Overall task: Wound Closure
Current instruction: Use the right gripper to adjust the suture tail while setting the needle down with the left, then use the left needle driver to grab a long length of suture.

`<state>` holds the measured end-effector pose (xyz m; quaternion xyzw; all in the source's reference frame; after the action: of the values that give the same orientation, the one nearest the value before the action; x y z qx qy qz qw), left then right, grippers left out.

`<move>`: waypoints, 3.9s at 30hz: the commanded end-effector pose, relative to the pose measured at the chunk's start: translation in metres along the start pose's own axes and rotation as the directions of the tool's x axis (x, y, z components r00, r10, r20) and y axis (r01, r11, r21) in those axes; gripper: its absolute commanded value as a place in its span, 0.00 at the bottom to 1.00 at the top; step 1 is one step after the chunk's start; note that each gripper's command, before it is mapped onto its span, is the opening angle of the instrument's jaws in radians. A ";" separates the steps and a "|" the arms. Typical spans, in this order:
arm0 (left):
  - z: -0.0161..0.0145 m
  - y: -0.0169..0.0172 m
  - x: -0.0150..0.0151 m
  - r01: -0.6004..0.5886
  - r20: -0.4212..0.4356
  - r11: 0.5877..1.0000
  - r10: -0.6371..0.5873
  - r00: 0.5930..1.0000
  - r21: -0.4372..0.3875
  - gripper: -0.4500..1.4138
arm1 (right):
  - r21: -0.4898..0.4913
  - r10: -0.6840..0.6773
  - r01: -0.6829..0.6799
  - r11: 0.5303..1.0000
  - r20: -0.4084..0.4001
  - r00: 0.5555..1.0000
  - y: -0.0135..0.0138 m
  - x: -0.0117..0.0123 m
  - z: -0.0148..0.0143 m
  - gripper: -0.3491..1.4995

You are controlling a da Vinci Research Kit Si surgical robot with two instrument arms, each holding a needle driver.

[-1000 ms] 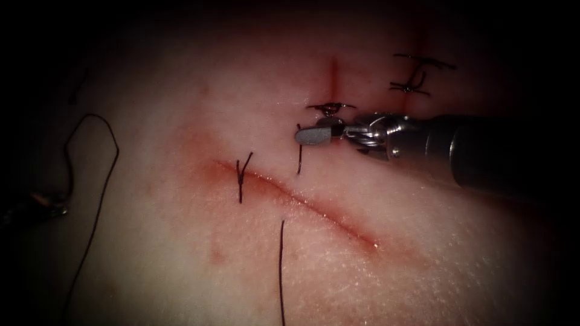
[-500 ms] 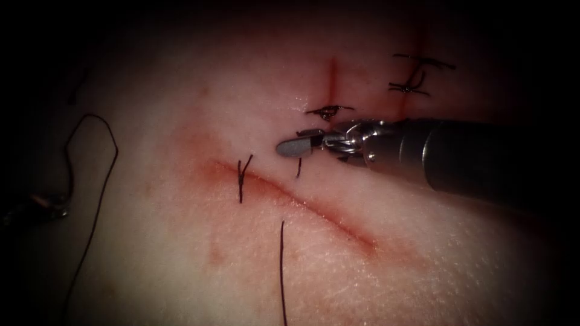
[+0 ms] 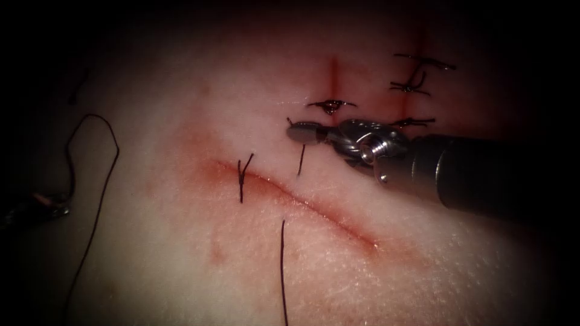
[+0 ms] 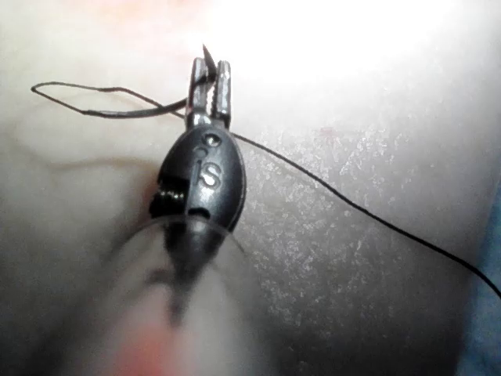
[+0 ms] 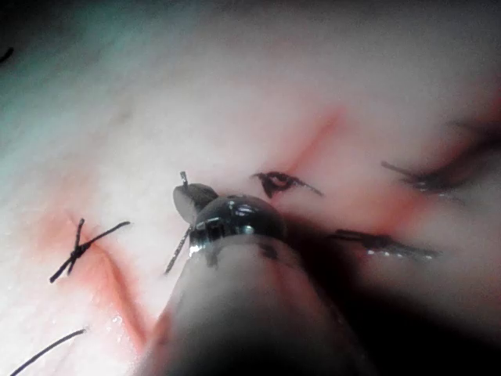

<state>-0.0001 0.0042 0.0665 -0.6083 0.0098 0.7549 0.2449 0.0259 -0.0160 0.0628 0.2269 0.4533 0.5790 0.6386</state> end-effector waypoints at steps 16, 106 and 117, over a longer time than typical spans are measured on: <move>0.0074 -0.0021 -0.0030 0.007 0.062 1.000 -0.008 0.998 0.022 0.00 | 0.154 -0.030 0.071 0.985 -0.252 0.967 -0.0079 0.0043 -0.0039 0.00; 0.0195 0.0144 0.0029 -0.549 0.069 0.733 0.623 0.779 -0.402 0.53 | 0.245 -0.237 0.273 0.930 -0.168 0.957 -0.0138 0.0051 -0.0191 0.76; 0.0214 0.0188 0.0011 -0.713 -0.167 0.628 0.702 0.692 -0.313 0.37 | 0.247 -0.237 0.273 0.930 -0.166 0.957 -0.0126 0.0033 -0.0186 0.74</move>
<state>-0.0266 -0.0050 0.0650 -0.6051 0.1261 0.7642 -0.1843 0.0158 -0.0204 0.0421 0.2107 0.5934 0.4403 0.6400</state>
